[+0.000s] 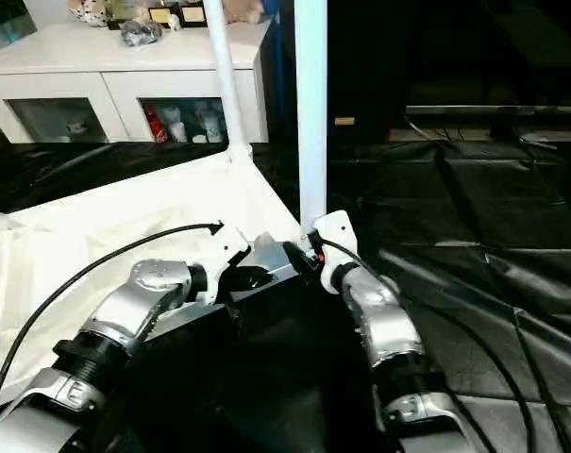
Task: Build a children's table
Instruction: Rotate leg to tighten
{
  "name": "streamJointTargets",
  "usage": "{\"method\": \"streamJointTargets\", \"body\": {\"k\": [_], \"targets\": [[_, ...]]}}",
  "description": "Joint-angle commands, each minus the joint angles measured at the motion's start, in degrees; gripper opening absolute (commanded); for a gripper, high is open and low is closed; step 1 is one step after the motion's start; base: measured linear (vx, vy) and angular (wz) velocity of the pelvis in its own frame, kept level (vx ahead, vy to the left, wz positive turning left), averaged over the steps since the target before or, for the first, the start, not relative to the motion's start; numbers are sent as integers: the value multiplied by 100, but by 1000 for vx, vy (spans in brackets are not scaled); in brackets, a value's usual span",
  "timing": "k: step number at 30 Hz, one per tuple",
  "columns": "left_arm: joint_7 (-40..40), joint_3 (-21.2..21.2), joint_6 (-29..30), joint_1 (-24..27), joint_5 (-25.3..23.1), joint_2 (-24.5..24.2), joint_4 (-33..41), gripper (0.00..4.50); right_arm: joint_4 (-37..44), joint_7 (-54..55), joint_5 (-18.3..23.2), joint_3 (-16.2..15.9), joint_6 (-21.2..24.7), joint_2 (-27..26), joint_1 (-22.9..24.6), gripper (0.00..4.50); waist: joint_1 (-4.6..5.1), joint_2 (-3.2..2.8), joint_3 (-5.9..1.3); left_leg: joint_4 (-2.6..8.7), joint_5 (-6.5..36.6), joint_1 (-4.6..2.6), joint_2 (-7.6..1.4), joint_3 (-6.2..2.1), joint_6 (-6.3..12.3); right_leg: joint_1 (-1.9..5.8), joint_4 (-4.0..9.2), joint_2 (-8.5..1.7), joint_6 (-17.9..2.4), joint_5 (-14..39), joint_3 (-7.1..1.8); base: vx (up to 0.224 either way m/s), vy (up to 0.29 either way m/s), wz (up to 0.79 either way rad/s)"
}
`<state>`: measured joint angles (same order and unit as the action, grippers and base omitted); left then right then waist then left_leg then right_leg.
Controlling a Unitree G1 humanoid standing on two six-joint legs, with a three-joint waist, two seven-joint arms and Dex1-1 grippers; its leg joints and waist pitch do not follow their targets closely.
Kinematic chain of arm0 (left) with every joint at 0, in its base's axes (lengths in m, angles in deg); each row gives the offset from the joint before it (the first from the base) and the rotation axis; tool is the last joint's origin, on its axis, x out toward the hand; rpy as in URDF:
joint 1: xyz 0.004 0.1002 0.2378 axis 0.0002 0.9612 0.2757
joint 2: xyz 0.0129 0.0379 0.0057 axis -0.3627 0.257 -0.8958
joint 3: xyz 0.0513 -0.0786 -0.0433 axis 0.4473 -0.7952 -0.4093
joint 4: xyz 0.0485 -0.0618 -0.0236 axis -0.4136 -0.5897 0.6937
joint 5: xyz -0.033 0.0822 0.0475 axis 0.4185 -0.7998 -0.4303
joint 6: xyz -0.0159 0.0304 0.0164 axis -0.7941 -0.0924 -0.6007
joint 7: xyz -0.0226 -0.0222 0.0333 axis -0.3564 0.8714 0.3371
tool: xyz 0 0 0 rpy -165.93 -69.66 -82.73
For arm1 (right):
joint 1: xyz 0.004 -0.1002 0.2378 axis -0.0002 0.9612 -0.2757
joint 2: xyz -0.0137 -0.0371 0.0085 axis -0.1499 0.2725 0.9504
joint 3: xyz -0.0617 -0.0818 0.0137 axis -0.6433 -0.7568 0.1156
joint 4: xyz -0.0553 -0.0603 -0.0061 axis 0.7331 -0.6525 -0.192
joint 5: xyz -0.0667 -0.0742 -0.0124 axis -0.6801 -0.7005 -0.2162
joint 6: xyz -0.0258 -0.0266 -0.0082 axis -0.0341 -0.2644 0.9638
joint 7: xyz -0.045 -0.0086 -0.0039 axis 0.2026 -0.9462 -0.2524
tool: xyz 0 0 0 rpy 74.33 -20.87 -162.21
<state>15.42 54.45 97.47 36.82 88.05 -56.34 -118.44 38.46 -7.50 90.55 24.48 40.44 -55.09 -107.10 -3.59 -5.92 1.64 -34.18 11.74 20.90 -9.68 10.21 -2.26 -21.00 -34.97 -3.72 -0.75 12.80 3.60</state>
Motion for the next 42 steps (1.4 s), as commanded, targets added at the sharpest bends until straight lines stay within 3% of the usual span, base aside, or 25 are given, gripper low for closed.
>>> {"method": "streamJointTargets", "body": {"k": [1,3,4,7,9,11,13,15,17,18,22,32,35,36,38,40,42], "targets": [[266,110,-101,9,106,-37,249,0,130,-1152,195,-682,-1,-64,258,413,-20,65,-276,440,1011,-4,-390,-194,357,187,448,-553,-1154,698,-309,0,0,0],[618,164,-146,114,164,-244,418,0,257,-1500,339,-571,46,133,301,431,-14,58,-292,397,627,49,-383,-187,545,213,366,-541,-1308,-15,-277,25,-3,0],[758,191,-140,159,174,-341,487,0,310,-1644,405,-526,81,224,314,437,-22,45,-320,361,478,31,-381,-178,643,207,336,-528,-1385,-351,-259,0,0,0],[1160,201,-69,256,215,-657,565,0,454,-2174,500,-519,148,614,324,444,-48,37,-379,268,17,63,-364,-175,953,208,236,-508,-1458,-1190,-225,0,0,0],[1404,141,-234,319,289,-818,569,0,509,-2468,545,-500,184,837,302,444,-56,38,-354,254,7,94,-361,-171,1064,183,246,-509,-1477,-1186,-205,0,0,0],[1509,107,-244,340,356,-862,599,0,513,-2582,579,-483,185,895,288,444,-55,16,-328,289,321,80,-388,-172,972,173,292,-518,-1465,-648,-199,0,0,0],[1740,55,-195,400,521,-973,741,0,466,-2799,624,-446,123,997,239,444,-62,11,-303,342,682,47,-415,-176,755,165,334,-506,-1463,-27,-207,0,0,0],[1831,40,-129,429,588,-1036,838,0,398,-2840,606,-441,78,1032,189,427,-62,8,-300,359,744,32,-425,-176,647,155,342,-505,-1477,94,-221,0,0,0],[1869,42,-104,439,610,-1076,881,0,359,-2854,596,-451,35,1048,162,427,-64,6,-311,354,671,38,-421,-176,615,161,320,-510,-1501,-32,-228,0,0,0],[1890,41,-112,443,616,-1102,884,0,351,-2871,603,-455,29,1046,153,399,-66,34,-315,342,570,40,-412,-171,641,163,309,-505,-1506,-164,-231,0,0,0],[1906,29,-143,446,606,-1138,865,0,305,-2911,618,-479,-2,1019,125,374,-101,23,-335,298,285,61,-396,-168,774,173,271,-517,-1508,-503,-225,0,0,0],[1640,38,-136,472,482,-1090,853,0,324,-2901,635,-531,-12,865,238,306,-114,26,-332,297,330,54,-398,-166,778,163,282,-507,-1474,-301,-221,0,0,0],[542,-28,-166,263,124,-637,404,0,-261,-1371,67,-491,-180,433,141,290,-92,24,-310,320,420,40,-401,-171,659,139,316,-518,-1482,-121,-226,0,0,0],[351,-66,-145,225,114,-521,335,0,-386,-1029,-18,-455,-170,329,111,287,-75,29,-284,346,606,24,-382,-165,512,140,357,-522,-1462,193,-229,0,0,0],[72,-68,-153,161,60,-332,230,0,-448,-650,40,-327,9,108,83,281,-46,31,-268,385,882,-2,-385,-168,329,144,408,-528,-1362,681,-253,0,0,0],[-450,0,-59,11,-49,123,29,0,-516,133,147,-118,281,-436,26,279,-16,-22,-250,415,1026,-6,-389,-176,244,133,432,-516,-1262,893,-265,0,0,0],[-589,22,-13,-80,-24,354,-51,0,-528,413,45,-190,163,-664,9,279,9,4,-232,450,1270,-32,-378,-187,132,136,470,-523,-1197,1188,-256,0,0,0]]}}
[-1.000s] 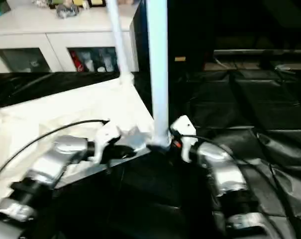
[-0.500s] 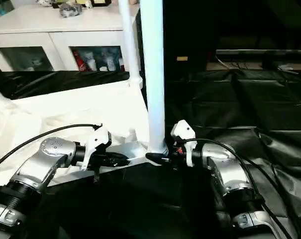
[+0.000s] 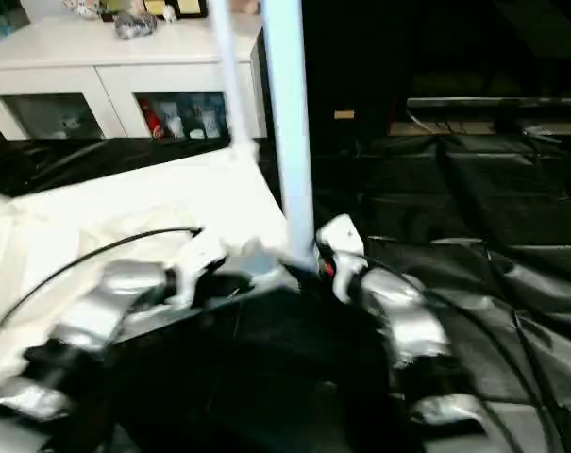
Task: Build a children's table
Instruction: Rotate leg to tighten
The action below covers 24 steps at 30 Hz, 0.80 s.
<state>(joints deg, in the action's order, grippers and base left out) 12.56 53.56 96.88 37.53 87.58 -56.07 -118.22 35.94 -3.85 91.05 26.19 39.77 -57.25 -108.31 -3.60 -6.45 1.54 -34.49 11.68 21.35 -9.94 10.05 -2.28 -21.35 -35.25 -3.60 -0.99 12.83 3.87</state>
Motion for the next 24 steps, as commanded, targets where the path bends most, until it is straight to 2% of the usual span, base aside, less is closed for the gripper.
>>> {"method": "streamJointTargets", "body": {"k": [1,2,3,5,6,8,9,11,13,16,17,18,19,20,21,24], "targets": [[-320,120,55,-168,39,387,-82,0,-265,128,-44,-395,177,-520,133,279,27,14,-191,494,1526,-98,-348,-170,79,152,535,-550,-1128,1460,-298,0,0,0],[-321,125,50,-173,35,397,-87,0,-262,126,-43,-402,162,-535,134,279,43,28,-177,513,1631,-97,-345,-179,58,161,553,-550,-1092,1609,-293,0,0,0],[-293,182,-4,-219,-2,495,-137,0,-180,-19,74,-450,28,-725,160,334,55,11,-185,520,1749,-106,-338,-191,38,176,569,-556,-1026,1754,-295,0,0,0],[-271,212,-49,-250,-16,542,-181,0,-107,-172,178,-488,-35,-828,183,348,48,29,-213,511,1574,-95,-345,-188,87,181,561,-561,-1026,1493,-317,0,0,0],[-283,215,-58,-248,-28,531,-177,0,-54,-297,216,-524,-41,-832,211,348,45,-21,-216,507,1457,-80,-347,-191,146,183,534,-562,-1064,1307,-316,0,0,0],[-227,192,-89,-236,-22,460,-155,0,161,-637,197,-680,-72,-709,312,355,48,2,-217,508,1374,-60,-350,-192,210,202,532,-551,-1080,1147,-303,0,0,0],[-105,180,-116,-216,-6,392,-121,0,318,-803,198,-720,-53,-607,376,387,39,23,-228,495,1285,-56,-348,-185,256,206,526,-560,-1088,1060,-306,0,0,0],[283,203,-170,-131,78,217,26,0,564,-1140,225,-766,-83,-340,480,392,2,19,-244,469,1112,-44,-345,-178,354,220,504,-563,-1102,898,-308,0,0,0],[566,234,-172,-55,138,59,167,0,691,-1398,288,-752,-90,-115,533,392,-8,37,-274,443,753,-2,-359,-182,509,248,436,-562,-1168,387,-295,0,0,0],[1071,242,-398,73,193,-295,312,0,819,-1974,456,-624,-90,354,568,392,-26,26,-319,381,421,7,-354,-186,690,264,368,-551,-1262,-227,-271,0,0,0],[1205,232,-386,104,233,-376,356,0,839,-2115,492,-607,-97,459,572,392,-31,15,-352,334,169,24,-344,-178,822,261,306,-543,-1308,-683,-260,0,0,0],[1362,227,-378,139,275,-480,408,0,846,-2257,520,-589,-102,578,567,392,-35,47,-380,286,-88,53,-335,-172,986,256,253,-542,-1336,-1084,-252,0,0,0],[1362,227,-378,139,275,-480,408,0,846,-2257,520,-589,-102,578,567,392,-44,38,-369,260,-189,66,-329,-165,1121,213,244,-531,-1360,-1238,-234,0,0,0],[1606,211,-376,192,321,-649,487,0,900,-2547,572,-579,-125,762,576,392,-49,63,-352,268,-128,69,-332,-161,1145,205,261,-531,-1364,-1139,-229,0,0,0],[1744,209,-365,217,349,-739,534,0,889,-2635,556,-572,-191,839,558,392,-62,50,-340,281,78,60,-340,-155,1131,207,288,-542,-1370,-793,-221,0,0,0],[2118,216,-297,297,447,-991,676,0,885,-2890,559,-503,-253,962,505,392,-89,57,-307,333,432,23,-384,-151,944,179,350,-531,-1346,-9,-238,0,0,0]]}}
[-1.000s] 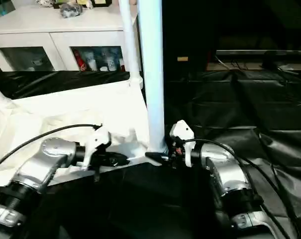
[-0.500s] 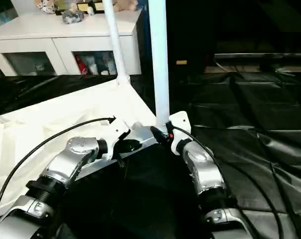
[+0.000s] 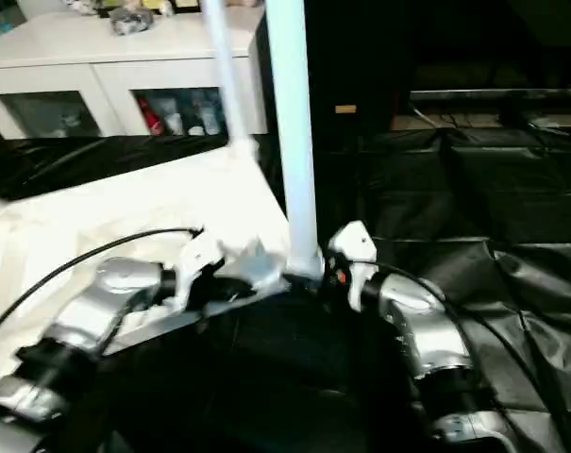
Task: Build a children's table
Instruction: Rotate leg to tighten
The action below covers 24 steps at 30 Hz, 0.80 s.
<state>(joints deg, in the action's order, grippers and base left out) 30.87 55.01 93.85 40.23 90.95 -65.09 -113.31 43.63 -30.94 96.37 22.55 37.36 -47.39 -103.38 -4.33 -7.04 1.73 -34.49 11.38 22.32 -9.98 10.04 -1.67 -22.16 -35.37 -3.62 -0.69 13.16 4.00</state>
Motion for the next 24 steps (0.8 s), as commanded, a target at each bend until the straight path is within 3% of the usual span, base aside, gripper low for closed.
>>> {"method": "streamJointTargets", "body": {"k": [1,3,4,7,8,11,13,20,23,24], "targets": [[448,61,33,64,158,-220,243,0,97,-300,88,-125,-36,33,-40,392,-27,101,-316,351,532,-78,-384,-150,816,251,366,-529,-1377,125,-260,0,0,0],[486,57,38,73,173,-262,255,0,87,-350,115,-125,-35,55,-60,366,-49,93,-317,358,541,-92,-393,-151,747,240,358,-522,-1393,116,-268,0,0,0],[508,47,23,76,175,-305,246,0,75,-406,112,-146,-40,71,-79,366,-59,176,-318,359,517,-90,-388,-138,735,246,361,-513,-1388,75,-273,0,0,0],[553,26,5,79,186,-389,237,0,40,-553,111,-224,-44,122,-118,345,-94,126,-324,350,449,-90,-386,-140,708,243,338,-530,-1411,10,-278,0,0,0],[570,18,8,83,188,-408,239,0,28,-594,103,-257,-53,143,-130,332,-96,165,-334,341,324,-78,-381,-144,734,255,309,-527,-1420,-161,-277,0,0,0],[628,0,35,103,207,-450,281,0,-25,-679,78,-263,-106,160,-163,313,-99,165,-342,307,167,-64,-362,-137,835,259,288,-534,-1443,-404,-271,0,0,0],[652,-1,45,127,214,-468,303,0,-26,-710,86,-271,-95,168,-161,285,-102,172,-340,299,148,-65,-361,-134,870,257,291,-535,-1442,-376,-269,0,0,0],[185,-44,-2,69,88,-292,170,0,26,-546,162,-207,27,68,-62,276,-94,169,-331,297,165,-72,-368,-136,860,249,299,-516,-1446,-259,-269,0,0,0],[-910,-207,100,-245,-148,135,-386,0,-402,837,-212,-48,-133,-407,-81,276,-86,165,-292,323,457,-107,-358,-122,667,211,372,-525,-1444,205,-283,0,0,0],[-1109,-243,139,-319,-158,257,-504,0,-555,1276,-340,-19,-153,-552,-100,276,-68,175,-279,357,627,-119,-354,-126,481,211,402,-530,-1400,541,-292,0,0,0]]}}
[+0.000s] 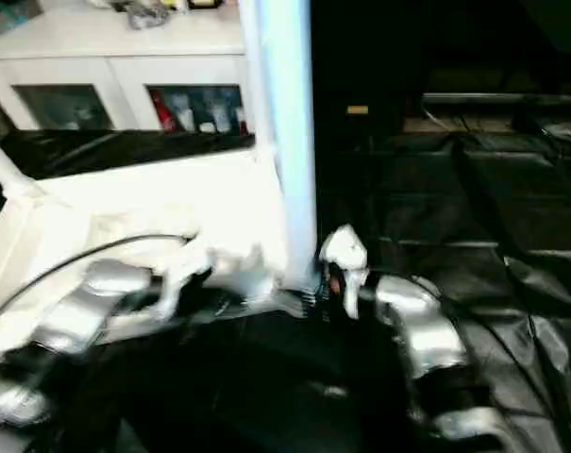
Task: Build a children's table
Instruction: Rotate leg to tighten
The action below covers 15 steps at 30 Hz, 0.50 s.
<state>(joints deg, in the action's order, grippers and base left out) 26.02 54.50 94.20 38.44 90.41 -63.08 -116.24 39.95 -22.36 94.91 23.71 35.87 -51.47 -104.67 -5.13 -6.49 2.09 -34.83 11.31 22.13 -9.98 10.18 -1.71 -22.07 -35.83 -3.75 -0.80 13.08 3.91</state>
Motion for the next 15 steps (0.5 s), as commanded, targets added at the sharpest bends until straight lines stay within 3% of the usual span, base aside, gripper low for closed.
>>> {"method": "streamJointTargets", "body": {"k": [1,5,10,11,12,15], "targets": [[-779,-201,94,-196,-130,153,-295,0,-301,772,-310,-132,-29,-266,19,275,29,128,-291,428,838,-104,-345,-151,313,219,475,-527,-1320,890,-283,0,0,0],[-1412,-226,152,-465,-189,632,-668,0,-508,1714,-441,-127,148,-820,-15,275,53,108,-290,450,961,-122,-341,-156,189,220,518,-540,-1163,1144,-309,0,0,0],[-1886,-249,176,-651,-225,1087,-922,0,-698,2210,-678,-312,210,-1215,-148,275,72,134,-291,450,989,-110,-317,-149,240,228,534,-544,-1112,1112,-306,0,0,0],[-1981,-242,147,-709,-224,1229,-993,0,-755,2127,-779,-447,100,-1276,-185,310,65,111,-294,453,1002,-111,-321,-155,251,227,533,-550,-1095,1151,-303,0,0,0],[-1972,-213,152,-750,-201,1339,-1021,0,-779,2001,-774,-502,49,-1311,-222,331,67,144,-300,446,980,-103,-313,-142,291,228,540,-550,-1075,1166,-302,0,0,0],[-1867,-167,129,-737,-211,1325,-959,0,-721,1787,-616,-411,82,-1246,-254,355,59,137,-299,469,1035,-97,-332,-150,363,216,544,-561,-1035,1253,-298,0,0,0]]}}
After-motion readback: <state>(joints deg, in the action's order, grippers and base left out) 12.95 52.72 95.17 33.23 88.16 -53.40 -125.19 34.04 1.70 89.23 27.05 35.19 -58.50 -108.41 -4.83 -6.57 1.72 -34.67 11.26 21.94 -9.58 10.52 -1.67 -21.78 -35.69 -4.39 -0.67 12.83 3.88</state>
